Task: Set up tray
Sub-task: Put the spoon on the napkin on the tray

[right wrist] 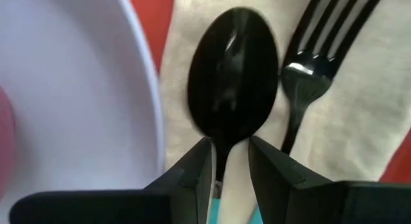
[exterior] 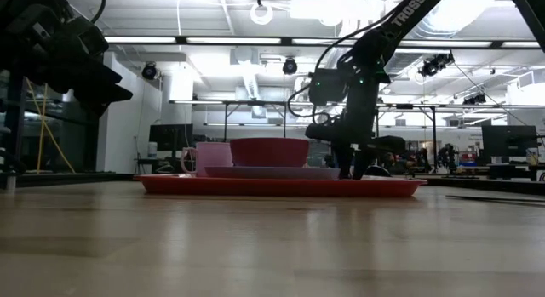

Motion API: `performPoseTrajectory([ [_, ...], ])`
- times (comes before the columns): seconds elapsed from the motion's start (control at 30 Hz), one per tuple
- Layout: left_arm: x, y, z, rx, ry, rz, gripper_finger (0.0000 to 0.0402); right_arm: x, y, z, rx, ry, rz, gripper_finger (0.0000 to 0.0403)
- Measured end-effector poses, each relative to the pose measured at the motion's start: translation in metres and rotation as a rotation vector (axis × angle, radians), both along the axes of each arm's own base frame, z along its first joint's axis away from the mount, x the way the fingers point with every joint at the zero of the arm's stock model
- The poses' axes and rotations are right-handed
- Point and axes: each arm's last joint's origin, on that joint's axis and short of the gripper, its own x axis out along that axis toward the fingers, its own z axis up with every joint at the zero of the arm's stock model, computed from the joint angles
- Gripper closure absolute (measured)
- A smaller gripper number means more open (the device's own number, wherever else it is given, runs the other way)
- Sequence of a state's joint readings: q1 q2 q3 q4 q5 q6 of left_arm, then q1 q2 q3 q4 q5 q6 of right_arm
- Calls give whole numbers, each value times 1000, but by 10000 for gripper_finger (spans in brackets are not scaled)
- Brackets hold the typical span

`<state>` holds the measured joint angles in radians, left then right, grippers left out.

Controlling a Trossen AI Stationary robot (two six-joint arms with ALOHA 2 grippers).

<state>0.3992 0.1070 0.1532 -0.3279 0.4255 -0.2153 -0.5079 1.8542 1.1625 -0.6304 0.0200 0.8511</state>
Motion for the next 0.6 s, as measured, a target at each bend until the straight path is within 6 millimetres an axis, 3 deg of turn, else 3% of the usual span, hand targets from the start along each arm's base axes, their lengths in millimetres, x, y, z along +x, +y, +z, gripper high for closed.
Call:
performPoseTrajectory([
  [0.6,0,0,0,0,0,0,190,0,0,0,23,-13,3,321],
])
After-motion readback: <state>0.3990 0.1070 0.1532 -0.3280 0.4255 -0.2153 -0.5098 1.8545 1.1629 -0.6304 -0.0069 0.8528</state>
